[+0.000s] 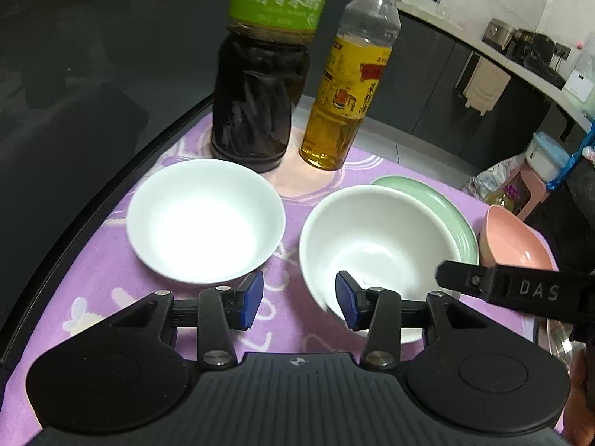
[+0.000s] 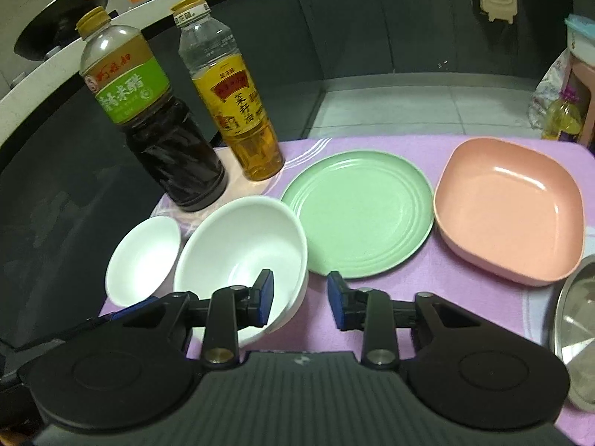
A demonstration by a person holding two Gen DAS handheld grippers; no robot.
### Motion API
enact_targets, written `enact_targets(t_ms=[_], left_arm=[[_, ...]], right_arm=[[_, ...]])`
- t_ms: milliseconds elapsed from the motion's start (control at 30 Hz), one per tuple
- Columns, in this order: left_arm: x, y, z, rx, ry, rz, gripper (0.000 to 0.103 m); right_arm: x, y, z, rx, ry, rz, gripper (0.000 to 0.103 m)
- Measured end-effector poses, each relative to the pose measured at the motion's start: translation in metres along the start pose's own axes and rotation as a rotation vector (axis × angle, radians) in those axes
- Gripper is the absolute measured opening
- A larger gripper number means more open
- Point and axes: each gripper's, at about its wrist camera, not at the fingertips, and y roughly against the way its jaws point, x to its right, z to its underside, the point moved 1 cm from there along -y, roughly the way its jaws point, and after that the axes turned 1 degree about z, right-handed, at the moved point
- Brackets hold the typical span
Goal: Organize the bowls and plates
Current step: 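Close both tools on the rim of the large white bowl, then carry the large white bowl with both tools and lower it into the black bowl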
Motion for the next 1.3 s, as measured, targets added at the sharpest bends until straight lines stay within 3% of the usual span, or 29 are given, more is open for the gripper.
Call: enact_targets(t_ms=[33, 67, 267, 667, 833, 1067, 1300], left_arm=[[0.002, -0.001, -0.001, -0.001, -0.013, 0.003, 0.023], [0.006, -0.001, -0.001, 0.003, -0.046, 0.02, 0.013], [0.023, 0.036, 0.004, 0.054, -0.146, 0.016, 0.013], [0.036, 0.151, 0.007, 0.172, -0.256, 0.069, 0.013], [0.038, 0.193, 0.018, 0.166, -0.315, 0.084, 0.013], [0.05, 0.223, 0.035, 0.121, -0.448, 0.056, 0.015], [0.05, 0.254, 0.052, 0.153, -0.512, 0.073, 0.015]], right_arm=[[0.0, -0.002, 0.0, -0.006, 0.004, 0.005, 0.008], [0.0, -0.003, 0.0, -0.01, 0.001, 0.009, 0.008], [-0.008, 0.025, 0.012, 0.048, 0.046, 0.028, 0.008], [-0.039, 0.143, 0.032, 0.178, 0.057, 0.005, 0.01], [-0.05, 0.178, 0.048, 0.2, 0.047, -0.006, 0.011], [-0.057, 0.212, 0.069, 0.214, 0.039, -0.018, 0.012], [-0.062, 0.235, 0.089, 0.225, 0.035, -0.024, 0.013]])
